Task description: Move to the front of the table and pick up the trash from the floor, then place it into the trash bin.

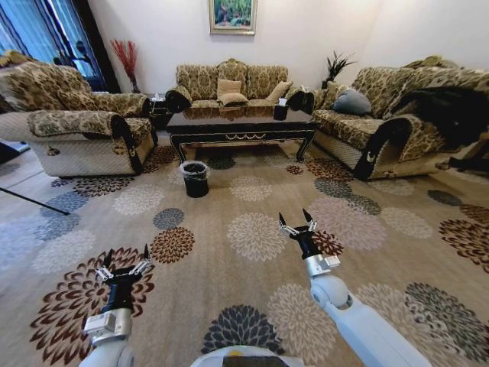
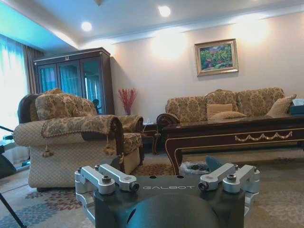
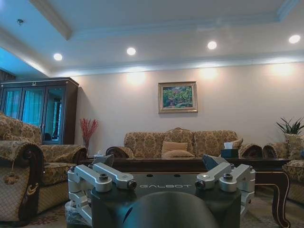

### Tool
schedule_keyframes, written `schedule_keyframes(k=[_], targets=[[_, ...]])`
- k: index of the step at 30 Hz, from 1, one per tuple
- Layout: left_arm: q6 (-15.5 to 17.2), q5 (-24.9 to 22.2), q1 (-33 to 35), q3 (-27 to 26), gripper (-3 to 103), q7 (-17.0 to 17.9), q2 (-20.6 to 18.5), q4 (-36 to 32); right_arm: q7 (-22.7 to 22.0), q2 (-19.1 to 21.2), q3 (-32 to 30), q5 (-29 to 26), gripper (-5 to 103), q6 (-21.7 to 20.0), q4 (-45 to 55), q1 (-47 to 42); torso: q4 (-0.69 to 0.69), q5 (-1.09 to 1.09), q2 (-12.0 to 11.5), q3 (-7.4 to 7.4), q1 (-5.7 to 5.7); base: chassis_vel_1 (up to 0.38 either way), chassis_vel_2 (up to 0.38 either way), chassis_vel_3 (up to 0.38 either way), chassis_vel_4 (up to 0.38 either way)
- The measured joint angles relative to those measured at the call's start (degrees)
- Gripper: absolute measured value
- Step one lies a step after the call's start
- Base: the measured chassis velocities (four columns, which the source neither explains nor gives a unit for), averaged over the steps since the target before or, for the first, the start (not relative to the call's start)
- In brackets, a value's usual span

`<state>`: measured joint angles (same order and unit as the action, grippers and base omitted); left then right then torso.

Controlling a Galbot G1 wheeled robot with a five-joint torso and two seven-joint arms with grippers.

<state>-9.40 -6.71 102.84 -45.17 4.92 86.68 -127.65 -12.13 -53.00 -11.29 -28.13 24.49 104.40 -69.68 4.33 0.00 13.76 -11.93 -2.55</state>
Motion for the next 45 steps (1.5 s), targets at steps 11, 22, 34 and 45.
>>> schedule_keyframes(k=[11, 22, 34, 45], targets=[[0.00, 0.00, 0.00, 0.00, 100, 0.00, 0.00, 0.00, 0.00, 0.00, 0.00, 0.00, 100, 0.00, 0.00, 0.00, 0.00, 0.00, 2.49, -1.65, -0.82, 0.000, 0.000, 0.000, 0.000], [0.00, 0.00, 0.00, 0.00, 100, 0.00, 0.00, 0.00, 0.00, 0.00, 0.00, 0.00, 100, 0.00, 0.00, 0.00, 0.00, 0.00, 5.09, -3.37, -1.70, 0.000, 0.000, 0.000, 0.000], [0.00, 0.00, 0.00, 0.00, 100, 0.00, 0.00, 0.00, 0.00, 0.00, 0.00, 0.00, 100, 0.00, 0.00, 0.00, 0.00, 0.00, 7.96, -5.35, -2.59, 0.000, 0.000, 0.000, 0.000], [-0.01, 0.00, 0.00, 0.00, 100, 0.00, 0.00, 0.00, 0.00, 0.00, 0.00, 0.00, 100, 0.00, 0.00, 0.00, 0.00, 0.00, 10.28, -6.78, -3.47, 0.000, 0.000, 0.000, 0.000]])
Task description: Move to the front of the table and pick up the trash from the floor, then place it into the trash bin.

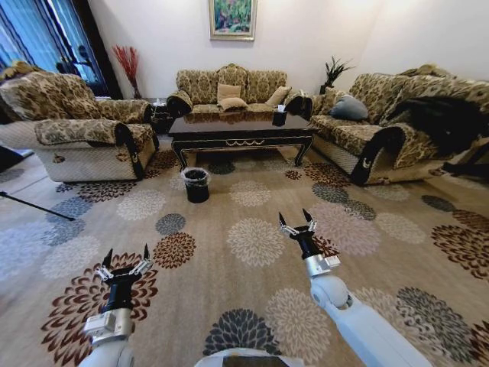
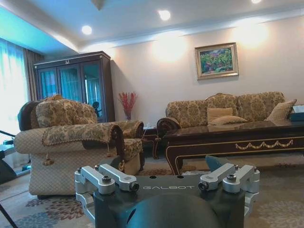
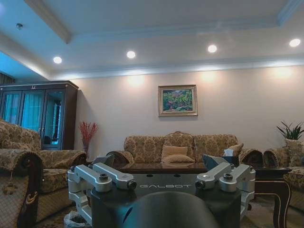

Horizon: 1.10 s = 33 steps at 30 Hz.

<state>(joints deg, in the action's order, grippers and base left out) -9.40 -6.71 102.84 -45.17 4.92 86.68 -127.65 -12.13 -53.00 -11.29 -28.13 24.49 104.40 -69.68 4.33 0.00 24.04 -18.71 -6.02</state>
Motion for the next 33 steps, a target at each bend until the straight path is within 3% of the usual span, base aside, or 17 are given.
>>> schedule_keyframes(k=[33], targets=[[0.00, 0.00, 0.00, 0.00, 100, 0.00, 0.00, 0.00, 0.00, 0.00, 0.00, 0.00, 100, 0.00, 0.00, 0.00, 0.00, 0.00, 7.95, -4.98, -2.97, 0.000, 0.000, 0.000, 0.000]])
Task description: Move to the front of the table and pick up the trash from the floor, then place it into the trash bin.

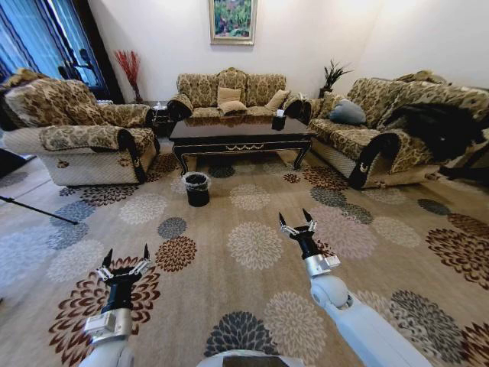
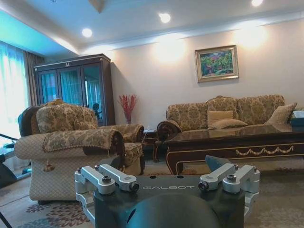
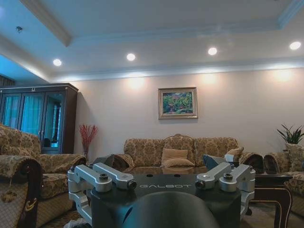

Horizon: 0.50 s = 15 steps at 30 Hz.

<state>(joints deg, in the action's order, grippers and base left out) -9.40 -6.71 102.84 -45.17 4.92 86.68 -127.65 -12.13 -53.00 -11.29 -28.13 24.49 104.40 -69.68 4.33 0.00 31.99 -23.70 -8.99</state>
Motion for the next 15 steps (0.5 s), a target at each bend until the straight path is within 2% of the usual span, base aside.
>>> schedule_keyframes(k=[15], targets=[[0.00, 0.00, 0.00, 0.00, 100, 0.00, 0.00, 0.00, 0.00, 0.00, 0.00, 0.00, 100, 0.00, 0.00, 0.00, 0.00, 0.00, 3.48, -2.12, -1.37, 0.000, 0.000, 0.000, 0.000]])
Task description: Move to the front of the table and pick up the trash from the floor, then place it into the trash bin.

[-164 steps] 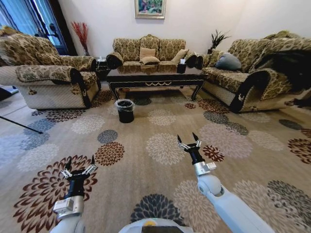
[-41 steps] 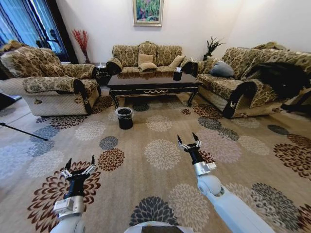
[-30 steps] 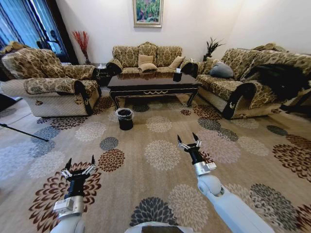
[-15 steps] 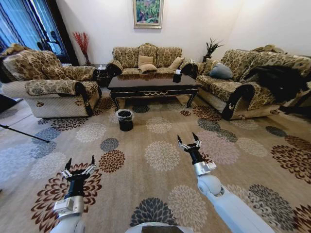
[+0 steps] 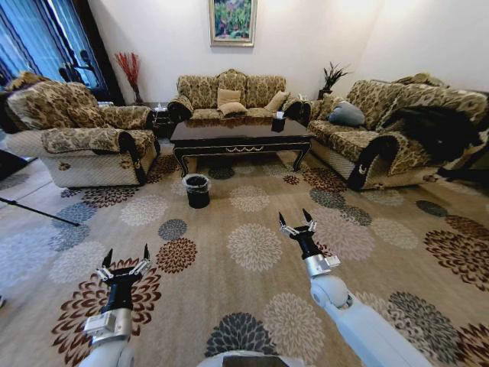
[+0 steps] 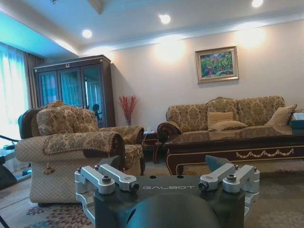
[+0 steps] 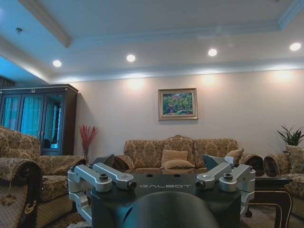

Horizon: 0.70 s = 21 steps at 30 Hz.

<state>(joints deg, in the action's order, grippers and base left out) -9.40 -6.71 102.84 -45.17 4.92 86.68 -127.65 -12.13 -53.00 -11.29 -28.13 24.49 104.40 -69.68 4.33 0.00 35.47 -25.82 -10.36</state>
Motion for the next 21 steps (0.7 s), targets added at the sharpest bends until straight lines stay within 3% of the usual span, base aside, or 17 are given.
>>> schedule_keyframes(k=[21], targets=[[0.00, 0.00, 0.00, 0.00, 100, 0.00, 0.00, 0.00, 0.00, 0.00, 0.00, 0.00, 100, 0.00, 0.00, 0.00, 0.00, 0.00, 5.08, -2.95, -2.12, 0.000, 0.000, 0.000, 0.000]])
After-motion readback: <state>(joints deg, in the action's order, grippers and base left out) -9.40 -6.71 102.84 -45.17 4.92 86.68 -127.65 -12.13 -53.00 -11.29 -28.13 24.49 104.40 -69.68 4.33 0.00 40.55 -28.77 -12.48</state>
